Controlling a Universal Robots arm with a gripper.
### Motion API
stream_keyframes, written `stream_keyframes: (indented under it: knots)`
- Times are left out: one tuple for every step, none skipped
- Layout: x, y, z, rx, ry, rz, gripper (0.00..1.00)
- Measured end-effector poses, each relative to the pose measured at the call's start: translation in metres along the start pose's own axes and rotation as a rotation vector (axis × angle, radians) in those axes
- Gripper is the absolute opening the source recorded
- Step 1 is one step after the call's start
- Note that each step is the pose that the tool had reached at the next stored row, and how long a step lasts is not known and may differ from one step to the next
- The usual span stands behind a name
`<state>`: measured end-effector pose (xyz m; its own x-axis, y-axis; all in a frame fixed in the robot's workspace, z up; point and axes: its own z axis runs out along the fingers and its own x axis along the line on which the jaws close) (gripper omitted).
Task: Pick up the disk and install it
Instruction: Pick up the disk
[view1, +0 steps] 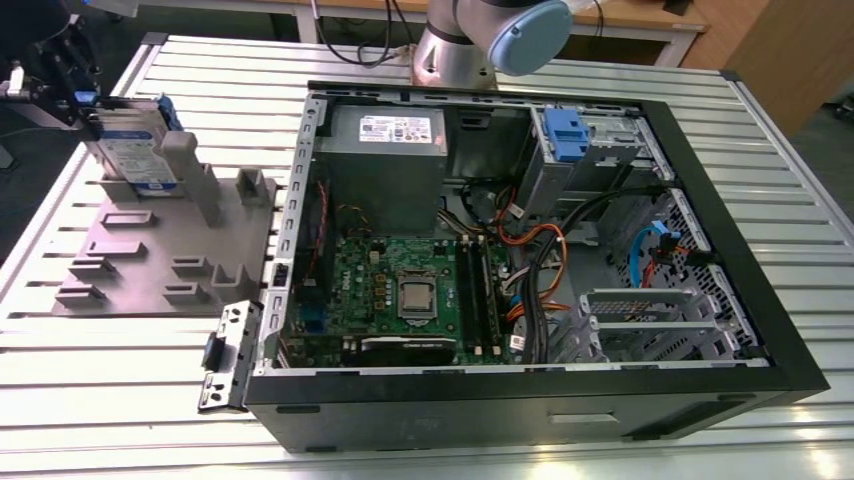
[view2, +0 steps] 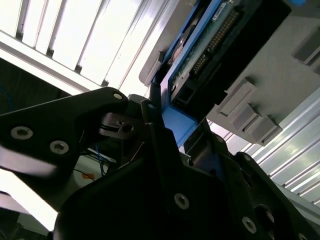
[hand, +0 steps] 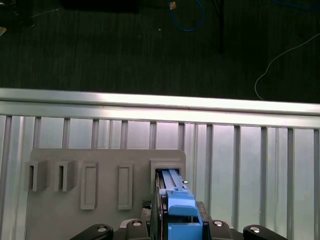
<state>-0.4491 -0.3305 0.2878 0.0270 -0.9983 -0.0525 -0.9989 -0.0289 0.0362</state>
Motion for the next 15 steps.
stream_keyframes:
  knots:
    - [0.0, 0.0, 0.0, 0.0, 0.0001, 0.0, 0.45]
    - [0.0, 0.0, 0.0001, 0.0, 0.0002, 0.0, 0.43]
    - [0.0, 0.0, 0.0002, 0.0002, 0.0, 0.0, 0.37]
    - [0.0, 0.0, 0.0002, 0.0003, -0.0001, 0.0, 0.37]
    - [0.0, 0.0, 0.0002, 0.0003, -0.0001, 0.0, 0.37]
    - [0.0, 0.0, 0.0002, 0.0003, -0.0001, 0.0, 0.37]
    - [0.0, 0.0, 0.0002, 0.0003, -0.0001, 0.0, 0.37]
    - [0.0, 0.0, 0.0003, 0.0003, -0.0001, 0.0, 0.37]
    - [0.0, 0.0, 0.0003, 0.0003, -0.0001, 0.0, 0.37]
    - [0.0, 0.0, 0.0004, 0.0003, -0.0001, 0.0, 0.37]
    - [0.0, 0.0, 0.0004, 0.0003, -0.0001, 0.0, 0.37]
    - [0.0, 0.0, 0.0004, 0.0004, -0.0001, 0.0, 0.37]
    - [0.0, 0.0, 0.0002, 0.0006, -0.0002, 0.0, 0.37]
    - [0.0, 0.0, -0.0002, 0.0006, -0.0002, 0.0, 0.37]
    - [-0.0001, 0.0, -0.0008, 0.0005, -0.0003, 0.0, 0.37]
